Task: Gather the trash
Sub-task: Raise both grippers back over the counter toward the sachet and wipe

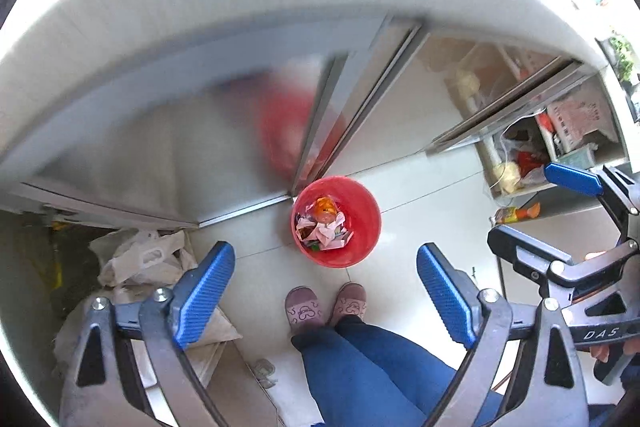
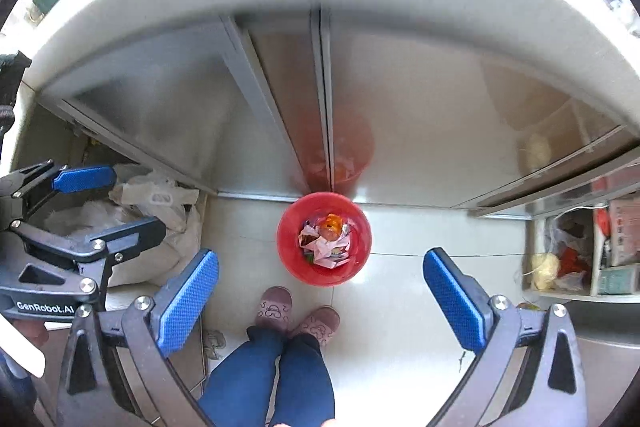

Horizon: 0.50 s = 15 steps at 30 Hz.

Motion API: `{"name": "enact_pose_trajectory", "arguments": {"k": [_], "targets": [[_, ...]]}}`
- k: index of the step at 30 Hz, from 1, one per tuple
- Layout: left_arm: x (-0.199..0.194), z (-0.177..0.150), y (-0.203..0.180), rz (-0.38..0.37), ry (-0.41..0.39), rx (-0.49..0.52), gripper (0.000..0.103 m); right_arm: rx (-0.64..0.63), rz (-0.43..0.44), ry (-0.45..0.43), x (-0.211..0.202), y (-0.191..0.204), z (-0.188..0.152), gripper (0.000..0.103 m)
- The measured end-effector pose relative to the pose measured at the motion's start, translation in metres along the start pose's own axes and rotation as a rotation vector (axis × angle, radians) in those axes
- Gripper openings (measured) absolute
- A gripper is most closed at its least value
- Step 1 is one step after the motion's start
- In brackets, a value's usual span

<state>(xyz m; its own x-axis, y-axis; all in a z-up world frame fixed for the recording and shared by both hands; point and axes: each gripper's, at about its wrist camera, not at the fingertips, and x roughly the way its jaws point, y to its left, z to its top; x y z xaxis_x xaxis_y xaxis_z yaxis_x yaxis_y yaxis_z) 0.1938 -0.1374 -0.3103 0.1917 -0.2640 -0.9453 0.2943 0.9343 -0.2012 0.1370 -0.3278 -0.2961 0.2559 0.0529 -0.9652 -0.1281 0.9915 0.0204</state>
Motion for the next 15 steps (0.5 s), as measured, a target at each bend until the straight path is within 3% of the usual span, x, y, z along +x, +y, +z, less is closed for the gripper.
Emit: {"name": "enact_pose_trajectory", "arguments": {"k": [6, 10, 15], "targets": [[-0.061, 0.006, -0.01, 0.012, -0.022, 0.007, 0.091, -0.013, -0.052, -0.077, -0.066, 0.007, 0.003, 0.102], [-0.087, 0.009, -0.009, 0.05, -0.04, 0.003, 0.091, -0.038, -0.052, -0.084, -0.09, 0.01, 0.012, 0.102], [-0.121, 0.012, -0.009, 0.089, -0.101, -0.012, 0.091, -0.066, -0.087, -0.161, -0.117, 0.018, 0.024, 0.102]]}}
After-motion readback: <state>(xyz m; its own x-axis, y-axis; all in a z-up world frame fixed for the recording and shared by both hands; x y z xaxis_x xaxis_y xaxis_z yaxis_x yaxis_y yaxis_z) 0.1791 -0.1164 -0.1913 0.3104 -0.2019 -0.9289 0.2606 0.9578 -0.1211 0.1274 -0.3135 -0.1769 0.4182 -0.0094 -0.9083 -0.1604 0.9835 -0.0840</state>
